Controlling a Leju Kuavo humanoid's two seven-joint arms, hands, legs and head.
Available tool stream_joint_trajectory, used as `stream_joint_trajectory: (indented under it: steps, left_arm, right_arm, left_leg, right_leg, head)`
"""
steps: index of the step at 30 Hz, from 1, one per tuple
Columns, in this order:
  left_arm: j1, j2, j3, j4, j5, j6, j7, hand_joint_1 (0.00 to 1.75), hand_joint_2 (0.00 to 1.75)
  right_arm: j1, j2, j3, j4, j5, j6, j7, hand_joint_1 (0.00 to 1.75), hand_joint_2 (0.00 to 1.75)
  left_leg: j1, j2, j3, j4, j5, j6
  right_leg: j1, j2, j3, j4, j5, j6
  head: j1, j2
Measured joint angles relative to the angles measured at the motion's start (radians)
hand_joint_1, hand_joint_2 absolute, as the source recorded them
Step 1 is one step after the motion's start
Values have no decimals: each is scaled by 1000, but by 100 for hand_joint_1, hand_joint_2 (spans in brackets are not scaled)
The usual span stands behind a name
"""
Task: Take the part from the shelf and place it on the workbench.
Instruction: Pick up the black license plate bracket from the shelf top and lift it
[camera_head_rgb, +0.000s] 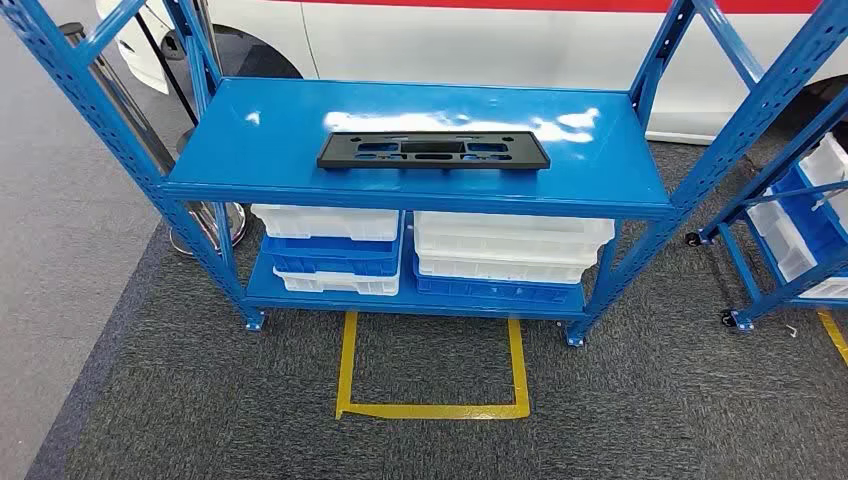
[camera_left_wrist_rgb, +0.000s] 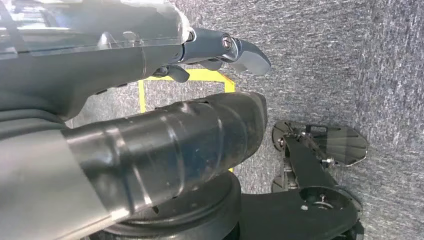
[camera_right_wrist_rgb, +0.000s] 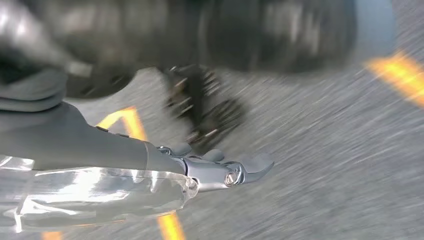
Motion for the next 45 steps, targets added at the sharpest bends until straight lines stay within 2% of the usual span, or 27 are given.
stream_joint_trajectory:
  steps: [8,12,18,21,22,23,25,26,27,28,30,31,32,33,35,37,38,40,41,42,43,45]
  left_arm:
    - [-9,-12,-55,11,15,13,-3,0,0]
    - [-8,-13,-63,11,19,19,-1,0,0]
    - [-7,-12,-88,18,34,33,6,0,0]
    - [-6,-13,-100,22,44,40,7,0,0]
    - [-6,-13,-104,23,49,43,8,0,0]
    - [-5,-14,-108,25,52,46,8,0,0]
    - [-2,-14,-113,29,61,51,9,0,0]
    - [1,-14,-115,31,64,52,9,0,0]
    - [4,-14,-117,33,67,53,10,0,0]
    - [7,-15,-120,35,69,54,12,0,0]
    - [11,-16,-132,38,69,54,19,0,0]
    - [11,-17,-139,41,68,54,24,0,0]
    - [11,-18,-146,43,67,54,26,0,0]
    - [11,-18,-153,45,67,53,27,0,0]
    - [11,-20,-164,47,62,50,27,0,0]
    - [10,-22,-175,48,52,45,26,0,0]
    - [9,-22,-181,48,45,41,28,0,0]
    - [8,-22,-198,51,31,33,41,0,0]
    - [8,-22,-206,52,26,30,51,0,0]
    - [8,-22,-214,53,21,29,60,0,0]
    - [8,-22,-222,54,17,29,67,0,0]
    - [8,-22,-233,55,12,30,76,0,0]
  right_arm:
    - [-32,20,34,-124,51,185,-105,0,175]
    - [-29,34,79,-189,89,226,-119,0,0]
    - [-22,61,230,-334,178,243,-113,0,0]
    - [-23,72,314,-407,221,244,-94,0,0]
    - [-24,75,341,-430,233,243,-86,0,0]
    - [-25,77,369,-453,243,243,-78,0,0]
    - [-25,80,422,-498,254,244,-59,0,0]
    - [-23,80,448,-522,254,245,-50,0,0]
    - [-19,81,474,-550,252,246,-44,0,0]
    - [-15,80,505,-587,245,247,-40,0,0]
    - [-8,78,574,-677,229,247,-42,0,0]
    - [-8,77,612,-724,217,253,-47,0,0]
    - [-7,76,645,-761,206,264,-54,0,0]
    - [-4,74,676,-795,192,282,-63,0,0]
    - [2,70,726,-855,167,330,-81,0,0]
    - [0,65,765,-907,159,373,-104,0,0]
    - [-5,62,782,-929,161,387,-114,0,0]
    - [-14,59,819,-968,167,404,-127,0,0]
    - [-17,57,836,-984,169,407,-130,0,0]
    - [-18,56,850,-1000,171,408,-131,0,0]
    - [-21,55,861,-1015,171,408,-131,0,0]
    - [-29,54,878,-1043,171,409,-131,0,0]
  left_leg:
    - [-2,-1,0,2,0,0]
    - [-4,-3,-1,2,0,0]
    - [-8,-5,-4,7,-1,4]
    - [-1,-1,2,-10,9,17]
    - [3,2,5,-18,14,23]
    - [6,6,8,-23,17,27]
    - [6,12,8,-24,17,29]
    - [7,14,9,-24,15,27]
    - [8,15,10,-22,13,25]
    - [10,15,12,-19,9,21]
    - [15,16,15,-10,-3,7]
    - [15,16,15,-3,-10,-2]
    - [14,17,14,2,-14,-10]
    - [12,18,11,4,-16,-17]
    - [14,19,10,3,-19,-29]
    - [17,18,-1,34,-42,-36]
    - [18,18,-21,76,-67,-38]
    - [18,17,-87,207,-122,-37]
    - [18,16,-118,263,-136,-37]
    - [17,16,-137,289,-131,-35]
    - [17,16,-138,278,-107,-33]
    - [16,15,-92,161,-29,-24]
  right_leg:
    - [-3,-1,0,0,0,0]
    - [-5,-2,0,0,0,0]
    - [-9,-3,-1,-2,1,5]
    - [-7,-12,-3,6,-5,14]
    - [-6,-21,-16,32,-21,17]
    - [-7,-31,-39,79,-47,20]
    - [-11,-40,-112,215,-104,26]
    - [-15,-41,-142,267,-115,29]
    - [-19,-43,-156,285,-106,32]
    - [-23,-45,-149,261,-77,35]
    - [-29,-51,-97,138,-2,40]
    - [-28,-53,-74,80,20,38]
    - [-26,-54,-62,46,28,34]
    - [-22,-53,-61,38,22,28]
    - [-20,-50,-64,37,21,11]
    - [-21,-50,-60,32,21,-5]
    - [-20,-49,-57,29,21,-13]
    - [-15,-49,-54,29,18,-22]
    - [-11,-49,-53,30,16,-25]
    - [-8,-48,-50,30,14,-28]
    - [-6,-46,-46,31,12,-29]
    - [-3,-41,-38,33,6,-28]
  head:
    - [0,0]
    - [0,0]
    - [0,0]
    - [0,0]
    - [0,0]
    - [1,0]
    - [1,0]
    - [2,0]
    - [1,0]
    - [2,0]
    - [2,0]
    - [2,0]
    - [2,0]
    - [2,0]
    - [2,0]
    - [2,0]
    - [1,0]
    - [1,0]
    - [1,0]
    - [1,0]
    - [1,0]
    - [2,0]
